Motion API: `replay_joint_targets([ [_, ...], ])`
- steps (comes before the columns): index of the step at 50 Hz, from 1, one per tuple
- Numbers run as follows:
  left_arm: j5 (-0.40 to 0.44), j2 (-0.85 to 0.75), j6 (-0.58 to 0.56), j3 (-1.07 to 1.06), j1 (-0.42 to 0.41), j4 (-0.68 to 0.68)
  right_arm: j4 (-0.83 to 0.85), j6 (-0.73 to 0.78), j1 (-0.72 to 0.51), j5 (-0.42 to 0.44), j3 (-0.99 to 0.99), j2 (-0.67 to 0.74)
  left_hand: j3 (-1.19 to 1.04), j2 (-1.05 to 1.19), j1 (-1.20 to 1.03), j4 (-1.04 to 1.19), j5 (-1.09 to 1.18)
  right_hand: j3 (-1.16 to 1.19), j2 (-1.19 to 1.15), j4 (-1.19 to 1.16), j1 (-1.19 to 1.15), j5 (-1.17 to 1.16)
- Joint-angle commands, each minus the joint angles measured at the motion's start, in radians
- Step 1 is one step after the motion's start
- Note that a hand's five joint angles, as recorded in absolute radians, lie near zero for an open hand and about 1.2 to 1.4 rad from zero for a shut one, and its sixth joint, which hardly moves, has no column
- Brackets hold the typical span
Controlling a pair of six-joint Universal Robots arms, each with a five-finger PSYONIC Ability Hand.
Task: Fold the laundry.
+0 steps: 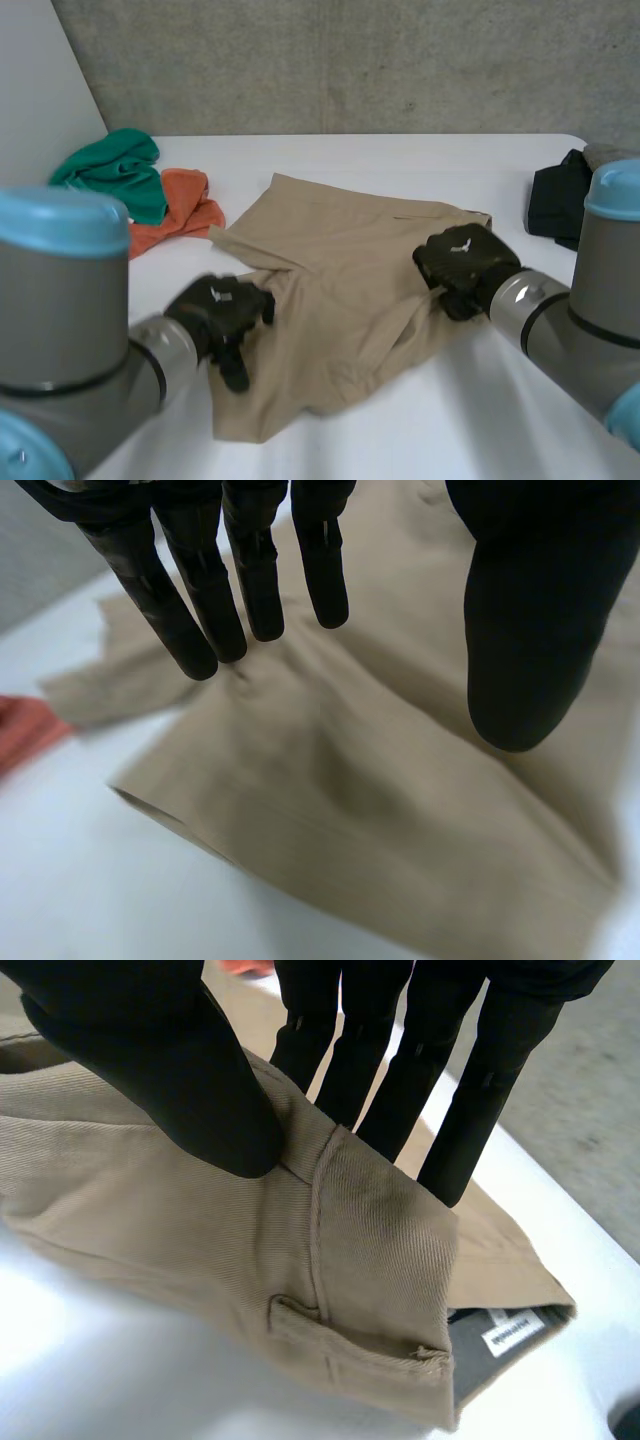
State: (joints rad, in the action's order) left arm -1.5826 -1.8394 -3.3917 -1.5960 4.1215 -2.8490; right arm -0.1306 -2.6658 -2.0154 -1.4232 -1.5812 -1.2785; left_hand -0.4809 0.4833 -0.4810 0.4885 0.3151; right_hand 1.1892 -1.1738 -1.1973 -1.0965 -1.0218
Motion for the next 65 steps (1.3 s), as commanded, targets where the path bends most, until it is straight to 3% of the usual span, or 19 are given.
replay_joint_targets([
  [1, -0.1, -0.041, -0.003, -0.061, -0.081, -0.007, 0.008, -0.175, 0.024, -0.101, 0.078, 0.057, -0.091, 0.088, -0.091, 0.083, 0.082, 0.207, -0.222, -0.199, -0.3, -0.2],
  [6, -0.194, -0.109, -0.001, -0.041, -0.107, -0.007, 0.002, -0.212, 0.026, -0.169, 0.09, 0.064, -0.105, 0.103, -0.105, 0.098, 0.097, 0.207, -0.222, -0.199, -0.3, -0.2],
  [12, -0.209, -0.141, 0.008, -0.024, -0.135, -0.009, 0.003, -0.246, 0.026, -0.214, 0.096, 0.064, -0.152, 0.15, -0.152, 0.145, 0.144, 0.207, -0.222, -0.199, -0.3, -0.2],
  [16, -0.215, -0.149, 0.009, -0.01, -0.158, -0.029, -0.001, -0.263, 0.024, -0.229, 0.098, 0.064, -0.571, 0.568, -0.571, 0.563, 0.562, 0.207, -0.222, -0.199, -0.3, -0.2],
  [17, -0.232, -0.146, 0.006, -0.004, -0.164, -0.055, -0.004, -0.264, 0.023, -0.23, 0.098, 0.062, -0.912, 0.91, -0.912, 0.904, 0.903, 0.207, -0.222, -0.199, -0.3, -0.2],
  [22, -0.322, -0.112, -0.015, -0.01, -0.173, -0.13, -0.053, -0.2, 0.021, -0.198, 0.078, 0.039, -0.915, 0.913, -0.915, 0.908, 0.907, 0.207, -0.222, -0.199, -0.3, -0.2],
  [24, -0.341, -0.083, -0.035, -0.022, -0.176, -0.138, -0.092, -0.114, 0.029, -0.157, 0.055, 0.024, -0.915, 0.913, -0.915, 0.908, 0.907, 0.207, -0.222, -0.199, -0.3, -0.2],
  [28, -0.307, -0.009, -0.155, -0.074, -0.161, -0.109, -0.187, 0.258, 0.089, 0.016, -0.048, -0.027, -0.915, 0.913, -0.915, 0.908, 0.907, 0.207, -0.222, -0.199, -0.3, -0.2],
  [29, -0.275, 0.012, -0.214, -0.094, -0.152, -0.084, -0.232, 0.423, 0.119, 0.079, -0.095, -0.045, -0.915, 0.913, -0.915, 0.908, 0.907, 0.207, -0.222, -0.199, -0.3, -0.2],
  [32, -0.217, 0.038, -0.311, -0.127, -0.141, -0.001, -0.334, 0.721, 0.179, 0.16, -0.179, -0.062, -0.915, 0.913, -0.915, 0.908, 0.907, 0.207, -0.222, -0.199, -0.3, -0.2],
  [36, -0.192, 0.035, -0.367, -0.133, -0.17, 0.129, -0.435, 0.877, 0.236, 0.156, -0.215, -0.062, -0.915, 0.913, -0.915, 0.908, 0.907, 0.207, -0.222, -0.199, -0.3, -0.2],
  [42, -0.238, -0.017, -0.33, -0.03, -0.231, 0.223, -0.405, 0.681, 0.233, 0.164, -0.149, -0.064, -0.915, 0.913, -0.915, 0.908, 0.907, 0.207, -0.222, -0.199, -0.3, -0.2],
  [48, -0.322, -0.101, -0.321, 0.155, -0.216, 0.125, -0.272, 0.443, 0.198, 0.152, -0.071, -0.05, -0.915, 0.913, -0.915, 0.908, 0.907, 0.207, -0.222, -0.199, -0.3, -0.2],
  [53, -0.333, -0.237, -0.368, 0.399, -0.144, -0.077, -0.034, 0.308, 0.156, 0.048, 0.007, 0.048, -0.915, 0.913, -0.915, 0.908, 0.907, 0.207, -0.222, -0.199, -0.3, -0.2],
  [60, -0.284, -0.518, -0.559, 0.762, -0.044, -0.262, 0.291, 0.299, 0.116, -0.166, 0.137, 0.223, -0.915, 0.913, -0.915, 0.908, 0.907, 0.207, -0.222, -0.199, -0.3, -0.2],
  [65, -0.251, -0.705, -0.618, 0.999, -0.026, -0.257, 0.501, 0.322, 0.109, -0.184, 0.21, 0.339, -0.915, 0.913, -0.915, 0.908, 0.907, 0.207, -0.222, -0.199, -0.3, -0.2],
])
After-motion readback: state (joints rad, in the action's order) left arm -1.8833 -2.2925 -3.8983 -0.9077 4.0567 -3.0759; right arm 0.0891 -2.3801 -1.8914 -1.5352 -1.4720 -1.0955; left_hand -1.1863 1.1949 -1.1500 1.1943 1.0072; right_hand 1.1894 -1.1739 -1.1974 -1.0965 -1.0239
